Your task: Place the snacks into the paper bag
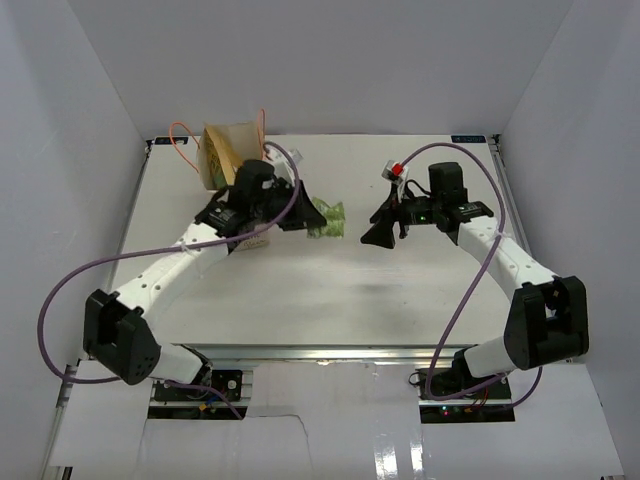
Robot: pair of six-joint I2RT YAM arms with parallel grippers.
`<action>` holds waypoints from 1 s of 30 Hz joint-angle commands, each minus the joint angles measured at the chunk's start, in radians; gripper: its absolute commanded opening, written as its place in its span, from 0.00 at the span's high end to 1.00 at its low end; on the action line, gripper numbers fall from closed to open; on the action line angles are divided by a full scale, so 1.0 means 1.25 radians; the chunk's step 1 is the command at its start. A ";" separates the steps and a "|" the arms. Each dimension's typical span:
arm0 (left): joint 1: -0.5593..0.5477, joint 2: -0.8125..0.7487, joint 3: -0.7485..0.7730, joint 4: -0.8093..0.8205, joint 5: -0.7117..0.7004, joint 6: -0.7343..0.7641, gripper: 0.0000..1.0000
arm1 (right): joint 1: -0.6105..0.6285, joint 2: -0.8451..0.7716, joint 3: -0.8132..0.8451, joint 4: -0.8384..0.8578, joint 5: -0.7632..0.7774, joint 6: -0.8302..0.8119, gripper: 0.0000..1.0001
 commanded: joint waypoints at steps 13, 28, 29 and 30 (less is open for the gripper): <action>0.344 0.037 0.504 -0.326 -0.233 0.198 1.00 | -0.065 -0.061 -0.028 -0.058 0.123 -0.105 0.15; 0.361 0.244 0.660 -0.332 -0.266 0.212 0.32 | -0.092 -0.112 -0.029 -0.083 0.278 -0.143 0.02; 0.361 0.234 0.655 -0.329 -0.275 0.213 0.22 | -0.096 -0.122 -0.023 -0.082 0.301 -0.145 0.10; 0.361 0.221 0.649 -0.324 -0.278 0.213 0.16 | -0.101 -0.126 -0.020 -0.082 0.336 -0.148 0.10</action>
